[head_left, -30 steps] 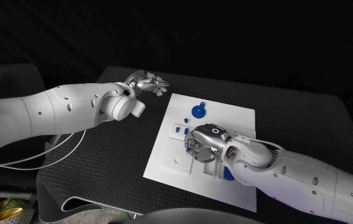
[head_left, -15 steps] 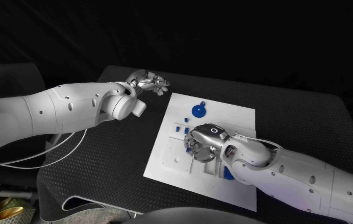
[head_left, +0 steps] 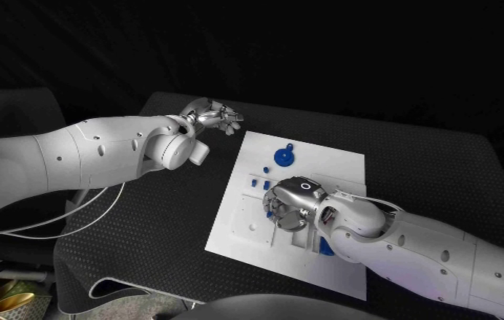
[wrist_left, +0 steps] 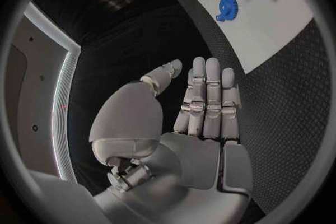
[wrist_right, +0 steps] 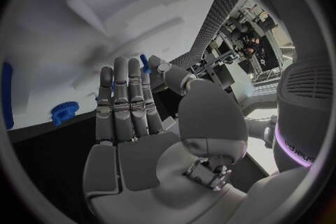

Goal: Assemble the parts on the task board

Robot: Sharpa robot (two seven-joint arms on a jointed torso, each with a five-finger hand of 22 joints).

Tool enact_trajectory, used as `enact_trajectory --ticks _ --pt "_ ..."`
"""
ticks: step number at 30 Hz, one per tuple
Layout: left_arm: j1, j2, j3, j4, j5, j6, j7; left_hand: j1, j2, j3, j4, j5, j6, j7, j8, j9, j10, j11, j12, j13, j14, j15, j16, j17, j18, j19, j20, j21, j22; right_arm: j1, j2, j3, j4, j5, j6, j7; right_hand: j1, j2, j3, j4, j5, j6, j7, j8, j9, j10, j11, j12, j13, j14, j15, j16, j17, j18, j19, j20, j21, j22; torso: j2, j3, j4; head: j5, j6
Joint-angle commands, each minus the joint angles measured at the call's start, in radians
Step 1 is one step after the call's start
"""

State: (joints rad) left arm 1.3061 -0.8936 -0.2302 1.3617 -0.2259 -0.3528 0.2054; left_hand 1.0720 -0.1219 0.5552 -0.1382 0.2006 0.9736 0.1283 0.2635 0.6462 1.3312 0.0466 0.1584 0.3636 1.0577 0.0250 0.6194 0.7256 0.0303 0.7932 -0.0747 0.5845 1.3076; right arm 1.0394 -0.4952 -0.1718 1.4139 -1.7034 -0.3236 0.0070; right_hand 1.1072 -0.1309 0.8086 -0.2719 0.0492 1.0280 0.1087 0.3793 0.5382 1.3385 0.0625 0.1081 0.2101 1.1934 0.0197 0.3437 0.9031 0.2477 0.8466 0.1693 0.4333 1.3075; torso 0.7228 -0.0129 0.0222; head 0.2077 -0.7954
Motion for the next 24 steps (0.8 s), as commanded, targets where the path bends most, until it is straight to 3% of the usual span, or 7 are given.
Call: enact_trajectory --ticks 1,13,24 --pt "0.003 0.001 0.001 0.001 0.005 0.013 0.011 0.000 0.009 -0.004 -0.002 0.004 -0.006 -0.001 -0.005 -0.001 -0.006 -0.002 -0.006 0.001 -0.005 0.000 -0.006 -0.002 -0.004 -0.007 0.000 -0.004 0.020 -0.001 -0.001 0.000 0.002 -0.013 0.020 0.000 0.009 -0.002 0.001 0.007 -0.001 0.021 -0.014 0.004 0.051 0.004 -0.001 0.004 0.000 0.005 0.001 0.004 0.001 0.014 0.007 -0.001 0.006 0.022 0.000 -0.0003 -0.0003 0.000 -0.002" --pt "0.004 -0.002 0.001 0.001 0.005 0.016 0.010 0.000 0.009 -0.004 -0.002 0.004 -0.006 -0.001 -0.005 -0.001 -0.006 -0.002 -0.006 0.001 -0.005 0.000 -0.006 -0.002 -0.004 -0.008 0.000 -0.004 0.021 -0.001 0.000 0.000 -0.010 -0.023 0.066 -0.016 0.009 -0.001 0.001 0.008 -0.001 0.020 -0.014 0.002 0.052 0.003 0.000 0.003 0.000 0.004 0.001 0.003 0.001 0.014 0.005 0.000 0.006 0.022 0.000 -0.0003 -0.0008 -0.002 -0.002" --pt "0.004 -0.003 0.001 0.003 0.005 0.019 0.007 0.000 0.009 -0.005 -0.003 0.005 -0.007 0.000 -0.005 -0.001 -0.007 -0.001 -0.007 0.001 -0.006 0.000 -0.006 -0.002 -0.004 -0.008 0.001 -0.005 0.020 -0.001 0.003 0.000 -0.008 -0.024 0.069 -0.022 0.008 -0.001 0.000 0.008 -0.001 0.020 -0.014 0.001 0.053 0.002 0.000 0.002 0.000 0.004 0.001 0.003 0.001 0.014 0.004 0.000 0.006 0.022 0.000 -0.0003 -0.0008 -0.001 -0.004"
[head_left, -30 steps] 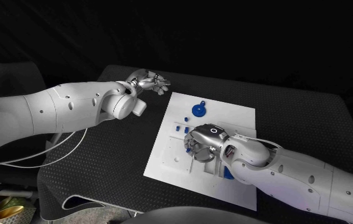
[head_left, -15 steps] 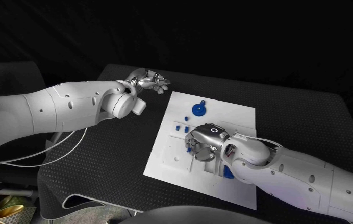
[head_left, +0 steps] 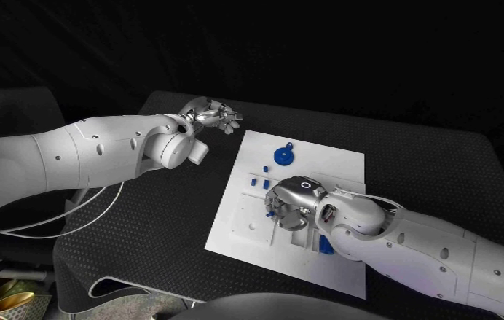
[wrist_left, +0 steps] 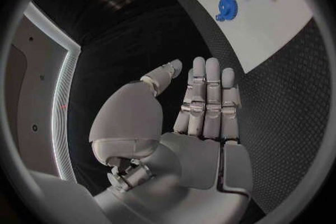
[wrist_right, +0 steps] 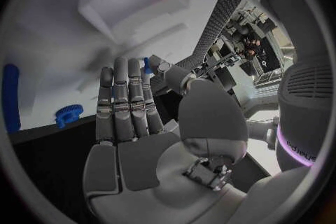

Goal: Assemble the parts on the task board

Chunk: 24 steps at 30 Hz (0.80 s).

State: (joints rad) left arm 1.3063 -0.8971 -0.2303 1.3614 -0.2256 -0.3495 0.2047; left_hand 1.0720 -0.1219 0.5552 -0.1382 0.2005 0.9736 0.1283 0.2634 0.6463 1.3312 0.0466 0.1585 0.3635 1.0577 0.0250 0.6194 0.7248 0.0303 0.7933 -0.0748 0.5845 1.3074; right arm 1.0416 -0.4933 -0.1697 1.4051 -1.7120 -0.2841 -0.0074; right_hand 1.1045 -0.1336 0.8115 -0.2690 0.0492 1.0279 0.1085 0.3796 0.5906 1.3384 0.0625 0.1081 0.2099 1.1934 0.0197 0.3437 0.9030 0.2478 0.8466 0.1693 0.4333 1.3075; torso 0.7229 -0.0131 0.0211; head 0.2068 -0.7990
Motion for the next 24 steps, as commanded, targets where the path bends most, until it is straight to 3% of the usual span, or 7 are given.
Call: enact_trajectory --ticks 1,13,24 --pt "0.004 0.000 0.001 0.004 0.005 0.016 0.007 0.000 0.009 -0.005 -0.003 0.005 -0.007 0.000 -0.005 -0.002 -0.007 -0.001 -0.007 0.002 -0.006 0.000 -0.006 -0.001 -0.004 -0.008 0.001 -0.005 0.021 -0.003 0.002 -0.002 0.001 -0.015 0.029 -0.007 0.011 0.002 -0.003 0.006 -0.001 0.020 -0.014 0.001 0.000 0.002 0.000 0.002 0.001 0.004 0.001 0.002 0.001 0.014 0.004 0.000 0.006 0.022 0.000 -0.0002 0.0006 0.000 -0.001" --pt "0.005 0.001 0.001 0.005 0.005 0.019 0.007 0.000 0.009 -0.006 -0.003 0.005 -0.007 0.000 -0.005 -0.002 -0.008 -0.001 -0.007 0.002 -0.007 0.001 -0.007 -0.002 -0.004 -0.009 0.001 -0.006 0.021 -0.003 0.011 -0.002 0.012 -0.016 0.001 -0.020 0.010 0.002 -0.004 0.006 -0.001 0.020 -0.014 0.000 0.001 0.002 0.000 0.002 0.001 0.004 0.002 0.002 0.001 0.014 0.004 0.000 0.007 0.022 -0.001 -0.0004 0.0008 -0.002 -0.005" --pt "0.007 0.001 0.001 0.006 0.004 0.022 0.005 -0.002 0.010 -0.006 -0.002 0.005 -0.008 0.000 -0.005 -0.002 -0.008 -0.001 -0.007 0.002 -0.007 0.001 -0.007 -0.002 -0.005 -0.009 0.001 -0.006 0.021 -0.002 0.016 -0.002 0.015 -0.037 0.025 -0.058 0.010 0.002 -0.004 0.006 -0.001 0.020 -0.014 0.000 0.001 0.002 0.000 0.002 0.001 0.004 0.002 0.002 0.001 0.014 0.003 0.000 0.007 0.022 0.000 -0.0015 0.0017 -0.003 -0.004"
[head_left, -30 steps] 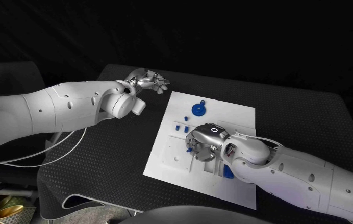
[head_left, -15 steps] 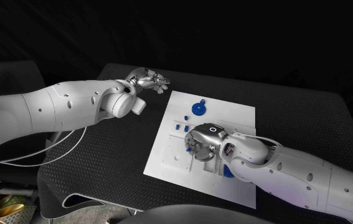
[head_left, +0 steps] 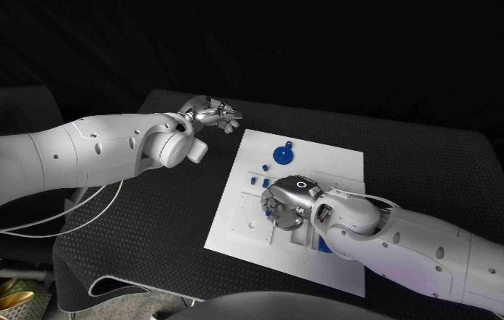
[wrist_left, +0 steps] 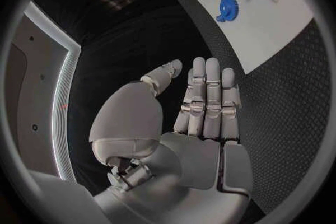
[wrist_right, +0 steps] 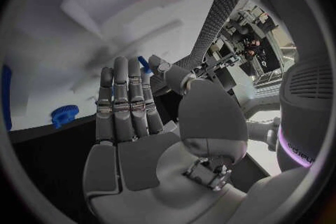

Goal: Assemble the parts on the task board

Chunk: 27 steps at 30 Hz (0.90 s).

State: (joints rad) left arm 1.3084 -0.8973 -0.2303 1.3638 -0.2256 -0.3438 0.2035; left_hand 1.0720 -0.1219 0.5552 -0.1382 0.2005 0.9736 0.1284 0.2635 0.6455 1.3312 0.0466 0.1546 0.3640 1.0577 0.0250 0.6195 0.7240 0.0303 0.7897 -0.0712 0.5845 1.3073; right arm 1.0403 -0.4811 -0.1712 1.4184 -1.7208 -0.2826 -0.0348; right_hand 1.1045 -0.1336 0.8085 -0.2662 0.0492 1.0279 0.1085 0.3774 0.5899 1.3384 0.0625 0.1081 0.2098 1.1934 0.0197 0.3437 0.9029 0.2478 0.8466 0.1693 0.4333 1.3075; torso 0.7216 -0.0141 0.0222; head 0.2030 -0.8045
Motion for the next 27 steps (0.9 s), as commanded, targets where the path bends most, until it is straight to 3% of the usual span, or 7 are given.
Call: enact_trajectory --ticks 1,20,27 --pt "0.005 0.001 0.001 0.004 0.004 0.017 0.005 -0.002 0.010 -0.006 -0.002 0.005 -0.008 0.000 -0.005 -0.001 -0.008 -0.001 -0.004 0.001 -0.007 0.001 -0.007 -0.001 -0.005 -0.006 -0.002 -0.006 0.021 -0.001 0.005 -0.001 0.001 -0.032 0.026 -0.039 0.010 0.002 -0.001 0.004 -0.001 0.020 -0.013 0.002 0.002 0.002 0.000 0.002 0.001 0.004 0.002 0.002 0.002 0.014 0.003 0.000 0.007 0.022 0.001 -0.0002 0.0003 0.000 0.001" --pt "0.006 -0.001 0.001 0.008 0.004 0.032 0.001 -0.006 0.009 -0.009 0.001 0.002 -0.008 0.000 -0.005 -0.002 -0.009 0.000 -0.004 0.002 -0.008 0.002 -0.007 -0.001 -0.005 -0.007 -0.002 -0.007 0.021 -0.001 0.009 -0.001 -0.003 -0.064 0.015 -0.096 0.010 -0.001 0.005 0.011 -0.001 0.018 -0.012 -0.002 0.003 -0.001 0.002 -0.002 0.001 0.001 0.003 0.000 0.001 0.014 -0.001 0.001 0.007 0.022 0.001 0.0016 -0.0002 -0.001 0.001" --pt "0.006 -0.001 0.001 0.009 0.004 0.034 0.000 -0.006 0.009 -0.009 0.002 0.002 -0.008 0.000 -0.005 -0.002 -0.009 0.000 -0.004 0.002 -0.009 0.002 -0.008 -0.001 -0.005 -0.007 -0.002 -0.007 0.021 0.000 0.009 -0.001 -0.003 -0.047 0.033 -0.089 0.013 -0.039 0.025 0.028 -0.001 0.018 -0.012 -0.009 0.004 -0.005 0.004 -0.006 0.000 -0.002 0.005 -0.004 0.000 0.013 -0.006 0.003 0.006 0.021 0.001 0.0008 -0.0014 -0.001 -0.001"
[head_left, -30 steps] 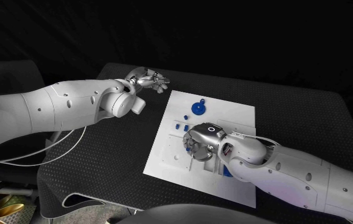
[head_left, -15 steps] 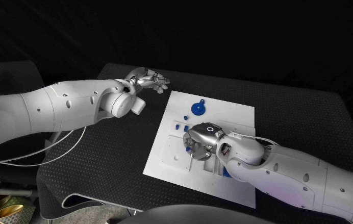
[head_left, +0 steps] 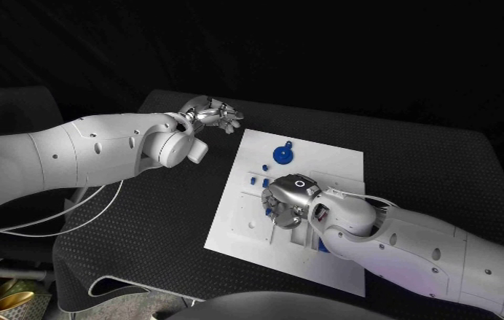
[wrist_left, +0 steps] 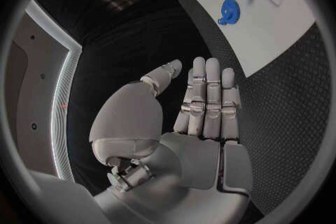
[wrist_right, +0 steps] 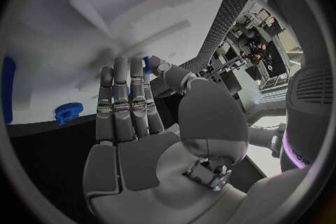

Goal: Assemble the parts on the task board

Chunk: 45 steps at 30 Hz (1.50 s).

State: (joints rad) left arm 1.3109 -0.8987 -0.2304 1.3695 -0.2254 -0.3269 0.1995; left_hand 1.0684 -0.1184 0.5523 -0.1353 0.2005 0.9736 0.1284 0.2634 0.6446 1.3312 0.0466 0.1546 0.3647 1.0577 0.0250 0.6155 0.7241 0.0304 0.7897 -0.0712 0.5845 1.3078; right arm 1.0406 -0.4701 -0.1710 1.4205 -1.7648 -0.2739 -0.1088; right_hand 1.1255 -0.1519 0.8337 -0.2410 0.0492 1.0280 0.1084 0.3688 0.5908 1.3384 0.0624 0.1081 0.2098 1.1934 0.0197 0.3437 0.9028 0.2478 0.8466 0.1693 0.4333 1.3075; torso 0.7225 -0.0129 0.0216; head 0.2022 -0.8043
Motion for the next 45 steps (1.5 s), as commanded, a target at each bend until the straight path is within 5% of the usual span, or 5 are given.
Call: enact_trajectory --ticks 1,13,35,40,45 --pt "0.004 0.000 0.001 0.004 0.004 0.017 0.004 -0.002 0.005 -0.006 -0.001 0.002 -0.009 0.000 -0.005 -0.001 -0.009 0.000 -0.004 0.001 -0.009 0.002 -0.004 -0.002 -0.005 -0.007 -0.002 -0.007 0.020 -0.001 -0.003 -0.001 -0.007 -0.002 0.024 -0.014 -0.012 -0.029 -0.004 0.004 -0.001 0.018 -0.011 -0.002 0.003 -0.006 0.005 -0.007 0.000 -0.003 0.006 -0.005 0.000 0.013 -0.007 0.003 0.006 0.021 0.000 -0.0004 -0.0005 -0.001 0.000" --pt "0.004 -0.001 0.001 0.003 0.004 0.018 0.002 -0.003 0.005 -0.006 -0.001 0.001 -0.009 0.000 -0.005 -0.002 -0.009 0.000 -0.005 0.001 -0.009 0.002 -0.004 -0.002 -0.005 -0.007 -0.002 -0.007 0.020 0.001 -0.007 -0.001 -0.001 0.012 -0.014 -0.016 -0.070 -0.092 -0.096 0.007 0.003 -0.014 0.003 -0.035 -0.010 -0.042 0.023 -0.028 -0.009 -0.026 0.018 -0.020 -0.008 0.007 -0.036 0.008 0.001 0.022 0.000 -0.0004 0.0008 -0.002 -0.004" --pt "0.004 0.003 0.001 -0.006 0.004 0.017 0.004 -0.002 0.005 -0.006 -0.001 0.001 -0.010 0.001 -0.006 -0.002 -0.010 0.000 -0.005 0.001 -0.010 0.002 -0.004 -0.002 -0.005 -0.007 -0.002 -0.008 0.020 0.006 -0.036 0.000 0.034 0.047 -0.100 0.001 -0.062 -0.128 -0.113 0.027 0.038 -0.020 0.010 -0.057 -0.023 -0.058 0.030 -0.034 -0.016 -0.035 0.024 -0.028 -0.018 0.008 -0.052 0.014 -0.003 0.022 0.000 0.0011 0.0005 -0.003 0.002" --pt "0.004 0.003 0.001 -0.012 0.004 0.017 0.007 -0.002 0.004 -0.006 -0.001 0.001 -0.010 0.001 -0.006 -0.002 -0.010 0.000 -0.005 0.001 -0.010 0.002 -0.004 -0.002 -0.005 -0.008 -0.002 -0.008 0.020 0.042 -0.078 0.005 0.077 0.101 -0.101 0.035 -0.060 -0.123 -0.147 0.016 0.061 -0.045 0.023 -0.077 -0.033 -0.066 0.032 -0.034 -0.019 -0.025 0.018 -0.022 -0.018 0.013 -0.044 0.014 0.003 0.022 -0.001 0.0008 -0.0017 -0.008 0.013" --pt "0.004 0.004 0.001 -0.018 0.004 0.018 0.008 -0.002 0.003 -0.007 -0.001 0.001 -0.011 0.001 -0.006 -0.002 -0.010 0.000 -0.005 0.001 -0.010 0.002 -0.004 -0.002 -0.005 -0.008 -0.002 -0.008 0.020 0.081 -0.131 0.030 0.129 0.157 -0.110 0.055 -0.054 -0.118 -0.167 0.010 0.059 -0.051 0.025 -0.084 -0.042 -0.066 0.032 -0.031 -0.018 -0.006 0.009 -0.009 -0.013 0.014 -0.025 0.010 0.013 0.022 -0.002 0.0006 -0.0056 -0.023 0.036"
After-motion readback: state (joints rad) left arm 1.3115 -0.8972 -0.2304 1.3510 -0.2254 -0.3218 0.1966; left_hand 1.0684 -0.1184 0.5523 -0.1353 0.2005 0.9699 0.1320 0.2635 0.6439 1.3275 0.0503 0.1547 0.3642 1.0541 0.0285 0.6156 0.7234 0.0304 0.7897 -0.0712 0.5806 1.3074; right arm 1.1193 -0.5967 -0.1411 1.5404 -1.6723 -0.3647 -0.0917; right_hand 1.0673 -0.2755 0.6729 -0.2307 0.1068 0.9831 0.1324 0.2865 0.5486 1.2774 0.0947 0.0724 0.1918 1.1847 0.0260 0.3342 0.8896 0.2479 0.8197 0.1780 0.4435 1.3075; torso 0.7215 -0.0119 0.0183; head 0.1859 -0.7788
